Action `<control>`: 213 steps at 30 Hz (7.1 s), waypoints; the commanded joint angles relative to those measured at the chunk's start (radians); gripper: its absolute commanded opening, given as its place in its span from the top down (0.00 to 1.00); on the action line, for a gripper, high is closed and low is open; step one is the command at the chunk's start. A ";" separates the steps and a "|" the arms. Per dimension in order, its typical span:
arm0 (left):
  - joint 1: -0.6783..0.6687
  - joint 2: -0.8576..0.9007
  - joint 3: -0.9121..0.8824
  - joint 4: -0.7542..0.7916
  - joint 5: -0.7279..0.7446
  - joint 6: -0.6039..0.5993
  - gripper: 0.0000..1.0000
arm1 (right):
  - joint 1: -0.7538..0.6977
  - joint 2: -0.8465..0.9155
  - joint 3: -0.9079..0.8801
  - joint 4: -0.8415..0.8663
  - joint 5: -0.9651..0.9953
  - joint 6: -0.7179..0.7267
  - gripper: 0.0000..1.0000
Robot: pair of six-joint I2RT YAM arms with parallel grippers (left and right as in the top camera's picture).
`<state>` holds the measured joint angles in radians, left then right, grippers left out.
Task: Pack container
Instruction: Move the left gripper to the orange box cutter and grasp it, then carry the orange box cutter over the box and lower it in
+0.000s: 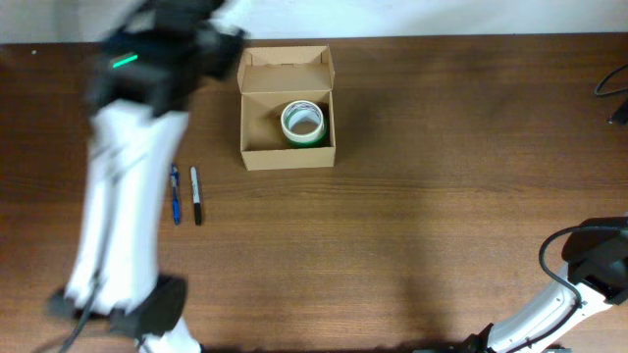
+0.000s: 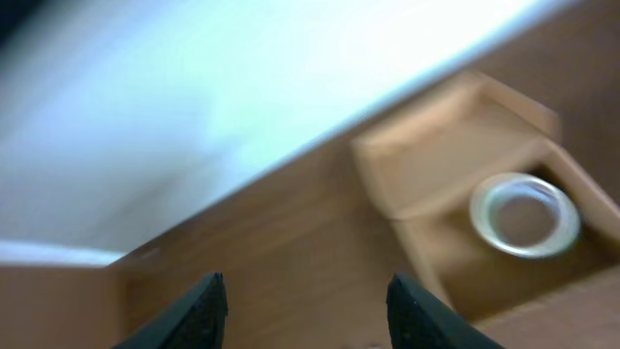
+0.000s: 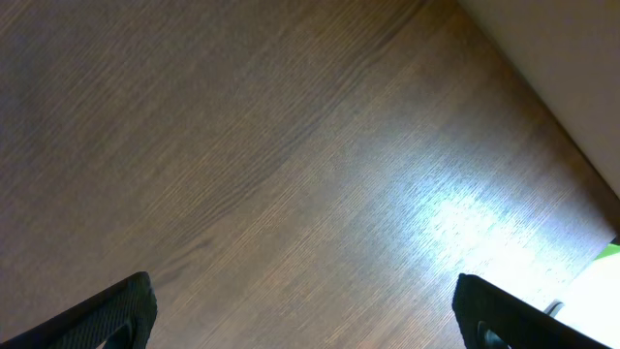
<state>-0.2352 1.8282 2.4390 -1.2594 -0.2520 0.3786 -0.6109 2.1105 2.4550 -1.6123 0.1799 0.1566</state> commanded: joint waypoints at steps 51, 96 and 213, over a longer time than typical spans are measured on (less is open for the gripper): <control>0.613 0.263 -1.036 0.320 0.264 -0.148 0.49 | 0.002 -0.010 -0.001 0.002 0.012 0.001 0.01; 0.608 0.357 -1.036 0.399 0.299 0.068 0.79 | 0.002 -0.010 -0.001 0.002 0.012 0.001 0.01; -0.087 0.679 0.018 -0.296 0.537 0.671 0.99 | 0.002 -0.011 -0.001 0.002 0.012 0.001 0.01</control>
<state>-0.3199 2.4966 2.4737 -1.5604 0.2588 1.0294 -0.6109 2.1105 2.4550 -1.6119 0.1799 0.1574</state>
